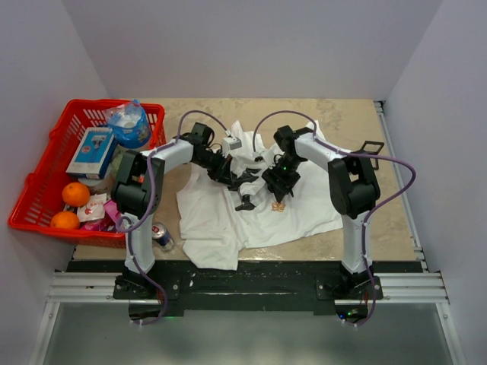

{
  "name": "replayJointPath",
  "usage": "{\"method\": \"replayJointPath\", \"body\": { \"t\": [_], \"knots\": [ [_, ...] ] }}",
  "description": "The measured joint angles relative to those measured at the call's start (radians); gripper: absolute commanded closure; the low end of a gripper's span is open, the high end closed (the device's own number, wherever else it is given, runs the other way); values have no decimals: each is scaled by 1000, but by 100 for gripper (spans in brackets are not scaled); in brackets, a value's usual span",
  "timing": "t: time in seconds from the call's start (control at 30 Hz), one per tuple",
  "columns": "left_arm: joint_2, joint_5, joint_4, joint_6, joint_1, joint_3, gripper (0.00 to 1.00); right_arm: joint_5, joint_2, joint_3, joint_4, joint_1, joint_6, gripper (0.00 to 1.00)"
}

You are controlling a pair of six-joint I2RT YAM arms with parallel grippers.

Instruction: Remove the brooch from the garment

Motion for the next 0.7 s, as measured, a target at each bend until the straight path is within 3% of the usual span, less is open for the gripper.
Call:
{"method": "replayJointPath", "body": {
  "t": [0.7],
  "knots": [
    [0,0,0,0,0,-3,100,37,0,-1,11,13,33,42]
  ]
}}
